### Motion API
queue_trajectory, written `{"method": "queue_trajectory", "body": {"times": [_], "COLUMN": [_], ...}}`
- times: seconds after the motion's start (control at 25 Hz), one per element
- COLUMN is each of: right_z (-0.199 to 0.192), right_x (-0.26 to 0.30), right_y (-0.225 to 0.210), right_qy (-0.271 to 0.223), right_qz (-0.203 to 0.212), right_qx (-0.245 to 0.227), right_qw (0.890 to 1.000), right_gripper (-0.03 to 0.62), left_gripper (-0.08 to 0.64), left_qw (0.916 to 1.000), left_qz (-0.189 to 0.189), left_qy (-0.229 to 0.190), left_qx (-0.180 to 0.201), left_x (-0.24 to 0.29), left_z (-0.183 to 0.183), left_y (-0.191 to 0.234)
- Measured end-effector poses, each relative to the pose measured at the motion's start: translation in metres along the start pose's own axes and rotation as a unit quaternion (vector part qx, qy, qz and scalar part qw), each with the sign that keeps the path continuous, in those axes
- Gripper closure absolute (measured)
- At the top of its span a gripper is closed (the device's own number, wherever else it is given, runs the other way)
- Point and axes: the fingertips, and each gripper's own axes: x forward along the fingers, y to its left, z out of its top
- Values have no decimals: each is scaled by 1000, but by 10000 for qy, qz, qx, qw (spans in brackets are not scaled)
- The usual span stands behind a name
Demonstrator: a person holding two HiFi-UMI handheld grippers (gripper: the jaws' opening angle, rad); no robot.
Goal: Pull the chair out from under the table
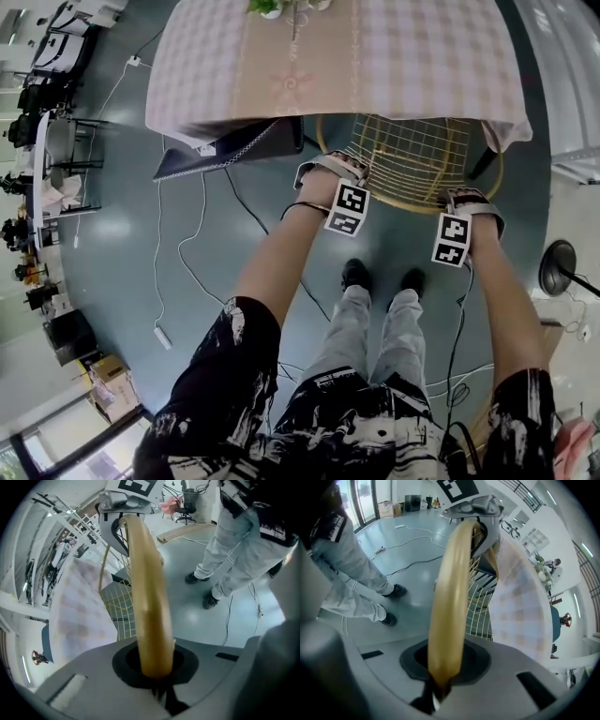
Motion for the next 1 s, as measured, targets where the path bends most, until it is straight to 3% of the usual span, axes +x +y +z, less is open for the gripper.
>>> {"method": "queue_trajectory", "body": {"times": [0.16,0.48,0.72,1.0], "right_z": [0,-8,-6,-7], "right_x": [1,-2,-11,-19], "right_y": [2,4,28,62], "right_qy": [-4,21,20,22], "right_qz": [90,98,130,180], "right_qx": [-196,-87,-373,-409], "right_qw": [9998,9999,9992,9990], "right_gripper": [561,571,572,573], "left_gripper": [555,557,557,555], "left_qw": [10000,9994,9980,9977], "left_qz": [-23,-85,-17,-30], "left_qy": [41,164,197,196], "left_qx": [2,-303,-599,-653], "left_x": [3,-3,-13,-19], "left_z": [0,12,32,54], "left_y": [-1,-9,-38,-67]}}
